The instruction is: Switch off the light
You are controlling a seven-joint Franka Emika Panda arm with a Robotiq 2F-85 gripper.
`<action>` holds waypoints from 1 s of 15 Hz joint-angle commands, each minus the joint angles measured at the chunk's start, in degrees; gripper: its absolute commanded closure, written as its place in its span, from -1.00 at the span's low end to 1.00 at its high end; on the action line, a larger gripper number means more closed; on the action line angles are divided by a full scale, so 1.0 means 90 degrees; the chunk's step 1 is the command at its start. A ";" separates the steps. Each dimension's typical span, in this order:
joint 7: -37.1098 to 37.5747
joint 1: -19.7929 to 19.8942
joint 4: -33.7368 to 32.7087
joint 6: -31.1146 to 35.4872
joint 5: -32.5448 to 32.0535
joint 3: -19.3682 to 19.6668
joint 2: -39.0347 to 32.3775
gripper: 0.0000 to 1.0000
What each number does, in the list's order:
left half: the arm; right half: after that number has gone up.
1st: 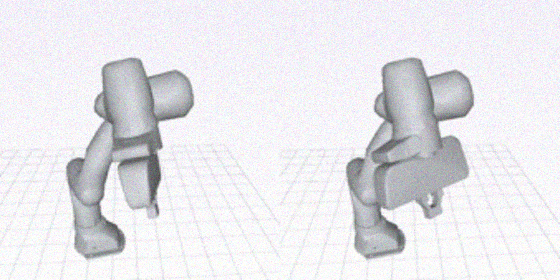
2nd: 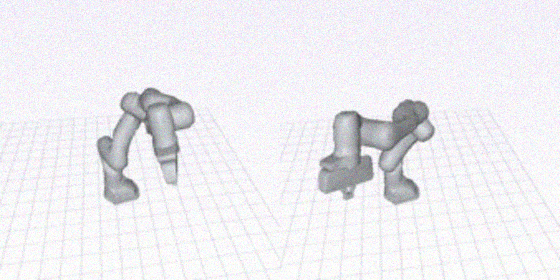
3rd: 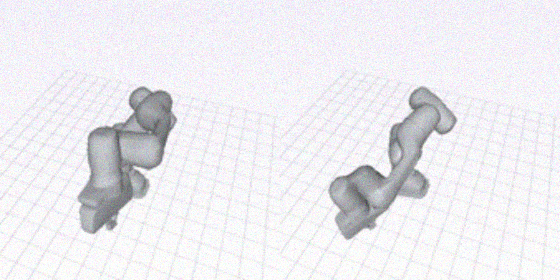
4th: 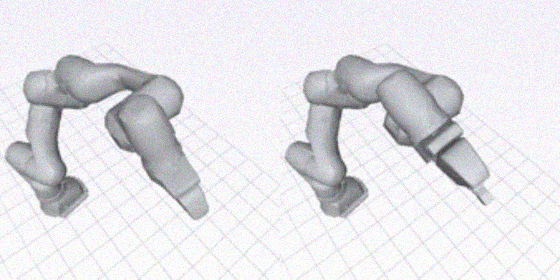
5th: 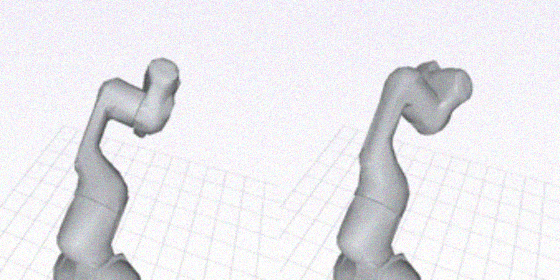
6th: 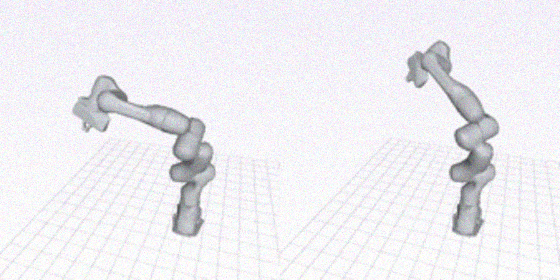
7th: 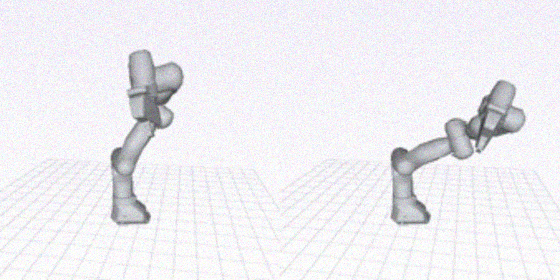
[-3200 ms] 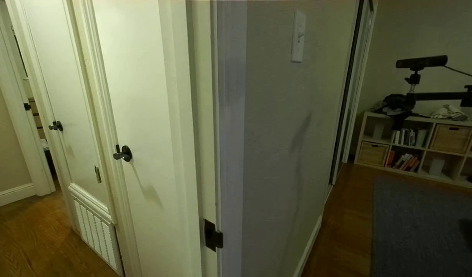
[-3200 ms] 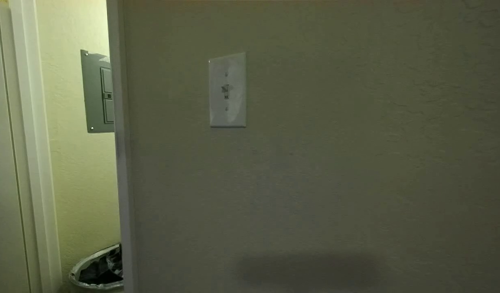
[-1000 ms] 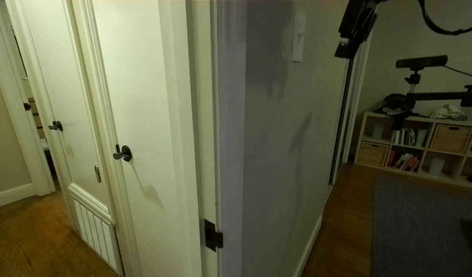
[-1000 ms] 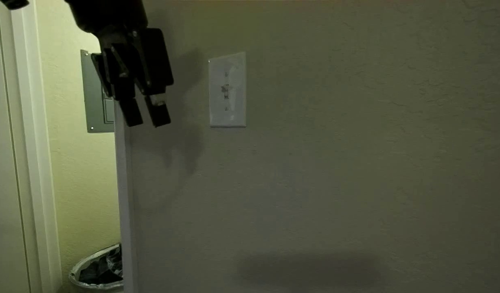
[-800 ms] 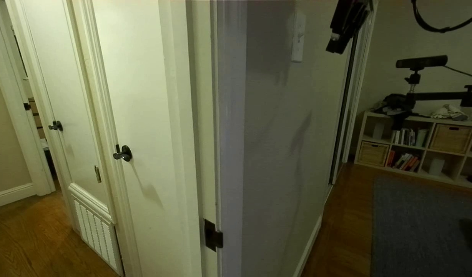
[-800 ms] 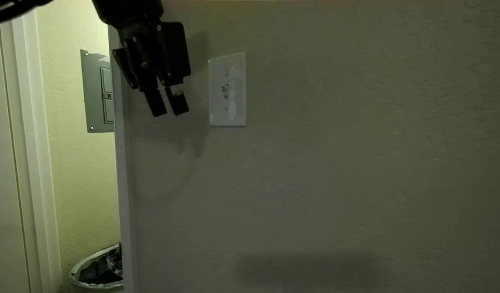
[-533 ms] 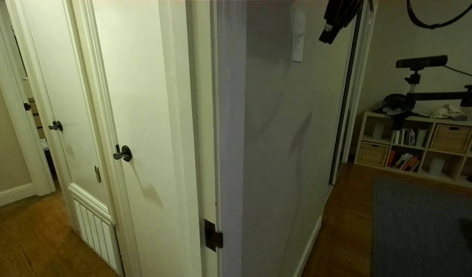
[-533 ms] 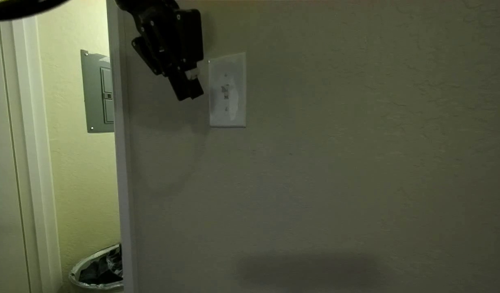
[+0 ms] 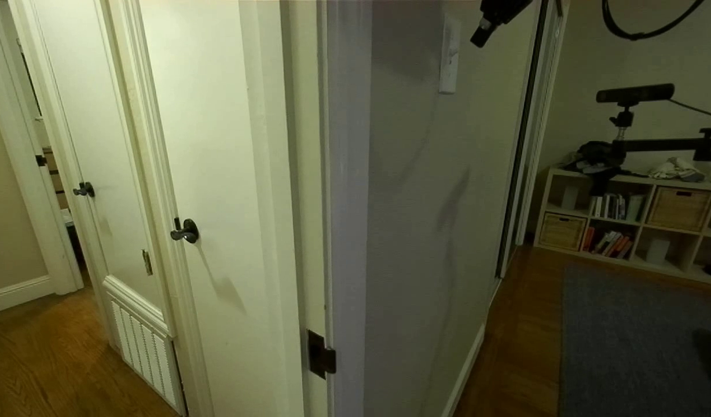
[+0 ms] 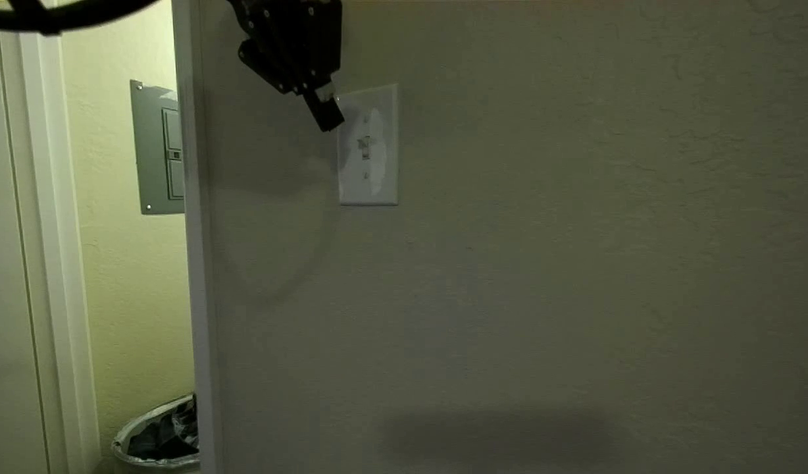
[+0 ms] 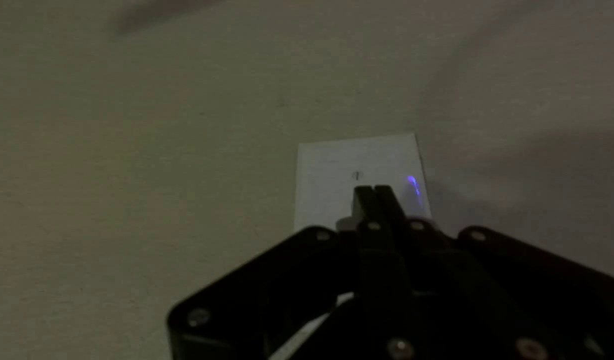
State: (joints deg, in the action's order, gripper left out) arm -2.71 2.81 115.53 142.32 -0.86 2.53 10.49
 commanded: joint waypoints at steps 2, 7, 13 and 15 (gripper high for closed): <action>0.0190 0.0030 0.0002 0.0418 -0.0179 -0.0034 -0.0002 0.91; 0.0126 0.0012 -0.0090 0.0542 -0.0147 -0.0025 -0.0178 0.92; 0.0099 0.0003 -0.0257 0.0599 -0.0132 -0.0022 -0.0404 0.91; 0.0089 0.0003 -0.0333 0.0577 -0.0161 -0.0026 -0.0490 0.90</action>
State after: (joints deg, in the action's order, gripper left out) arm -2.71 2.80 113.79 146.29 -1.09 2.36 7.45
